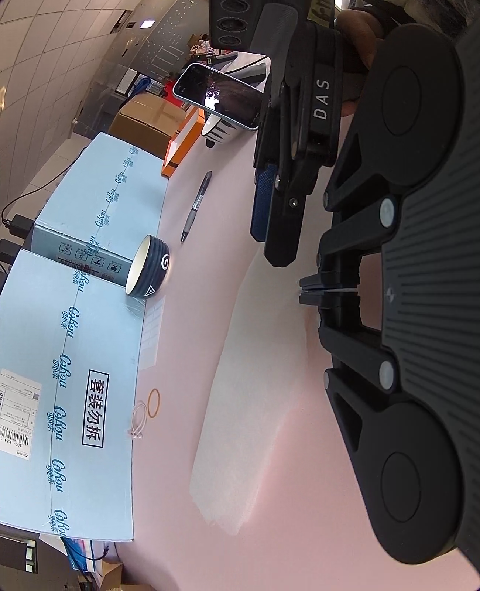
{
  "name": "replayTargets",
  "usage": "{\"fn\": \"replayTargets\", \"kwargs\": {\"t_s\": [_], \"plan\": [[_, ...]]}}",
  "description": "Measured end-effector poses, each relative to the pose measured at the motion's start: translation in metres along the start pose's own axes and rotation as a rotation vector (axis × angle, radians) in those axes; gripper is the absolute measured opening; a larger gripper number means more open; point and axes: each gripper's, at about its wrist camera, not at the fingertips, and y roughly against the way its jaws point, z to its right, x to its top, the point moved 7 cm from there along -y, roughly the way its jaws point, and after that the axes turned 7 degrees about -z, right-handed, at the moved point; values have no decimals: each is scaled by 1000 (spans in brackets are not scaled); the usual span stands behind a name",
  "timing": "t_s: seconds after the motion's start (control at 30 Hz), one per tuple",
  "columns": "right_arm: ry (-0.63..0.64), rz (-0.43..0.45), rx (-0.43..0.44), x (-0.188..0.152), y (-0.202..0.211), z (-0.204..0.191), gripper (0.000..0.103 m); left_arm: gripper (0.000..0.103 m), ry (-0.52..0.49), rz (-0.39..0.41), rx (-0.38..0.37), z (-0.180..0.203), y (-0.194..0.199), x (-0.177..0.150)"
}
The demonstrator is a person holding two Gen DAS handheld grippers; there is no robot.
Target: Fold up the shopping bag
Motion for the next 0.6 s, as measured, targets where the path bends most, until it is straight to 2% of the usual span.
{"fn": "replayTargets", "kwargs": {"t_s": [0.03,0.2,0.33,0.5,0.6], "plan": [[15,-10,-6,-2,-1,-2,65,3,6,1,17,-4,1,-1],[83,-26,-21,-3,-5,-13,65,11,43,10,72,-20,8,-3],[140,-59,-84,-5,-17,-17,65,19,74,29,116,-36,16,-3],[181,-87,-126,-9,-29,-18,65,21,102,33,147,-48,19,-4],[168,-83,-132,-8,-29,-15,57,21,108,31,150,-52,19,-5]]}}
